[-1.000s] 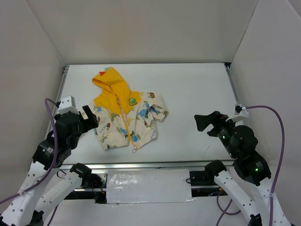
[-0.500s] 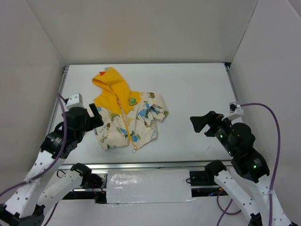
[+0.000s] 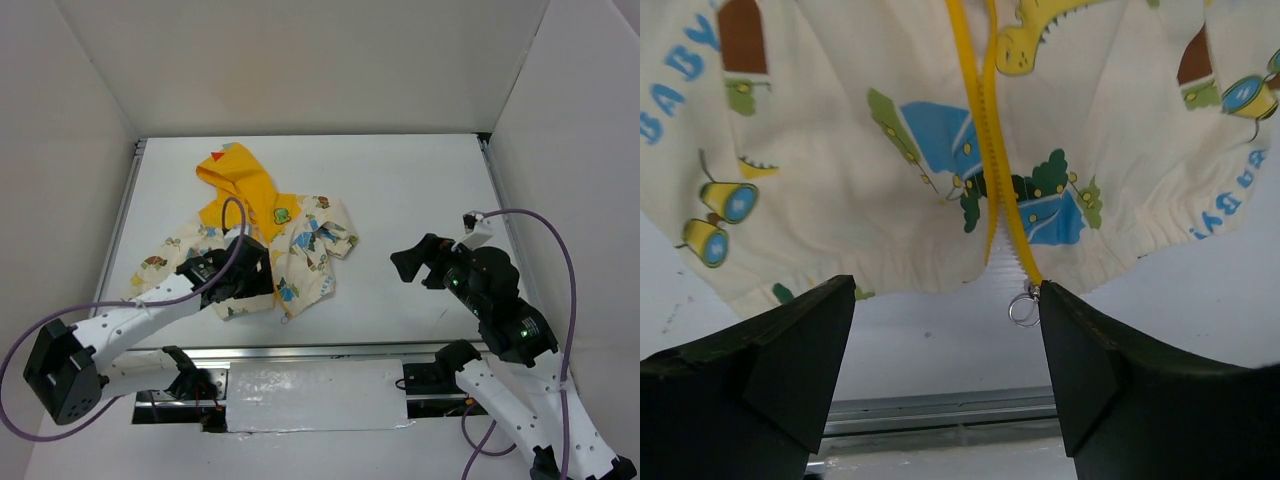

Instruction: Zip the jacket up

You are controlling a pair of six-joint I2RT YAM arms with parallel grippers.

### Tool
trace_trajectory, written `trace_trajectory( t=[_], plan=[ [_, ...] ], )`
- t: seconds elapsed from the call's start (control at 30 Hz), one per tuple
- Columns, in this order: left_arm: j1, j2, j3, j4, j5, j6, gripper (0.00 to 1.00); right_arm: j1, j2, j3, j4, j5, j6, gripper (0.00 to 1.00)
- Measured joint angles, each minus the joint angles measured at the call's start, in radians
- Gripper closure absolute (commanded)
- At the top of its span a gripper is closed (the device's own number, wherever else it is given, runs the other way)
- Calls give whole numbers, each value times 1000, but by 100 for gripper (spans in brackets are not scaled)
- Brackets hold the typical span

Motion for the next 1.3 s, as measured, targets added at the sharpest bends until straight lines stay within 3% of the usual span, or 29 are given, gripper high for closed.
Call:
trace_trajectory(
  t=[0.17,0.67,0.87,0.97,1.07,1.17,1.3],
  plan=[
    [-79,118,-25,39,-32,-57,20,0,-34,-12,0,-3,-4,0],
    [-82,254,-66,130,-91,-86,32,0,-42,-23,0,-25,-7,0],
    [-82,274,-83,167,-87,-87,47,0,-42,-30,0,-25,-7,0],
    [-82,282,-93,201,-75,-90,72,0,-42,-30,0,-26,-7,0],
    [-82,282,-97,227,-62,-85,89,0,-42,-30,0,-26,-7,0],
    [-82,282,-97,230,-58,-83,100,0,-42,-30,1,-26,-7,0],
    [-82,272,-97,225,-58,-85,100,0,-35,-30,1,-35,-7,0]
  ],
)
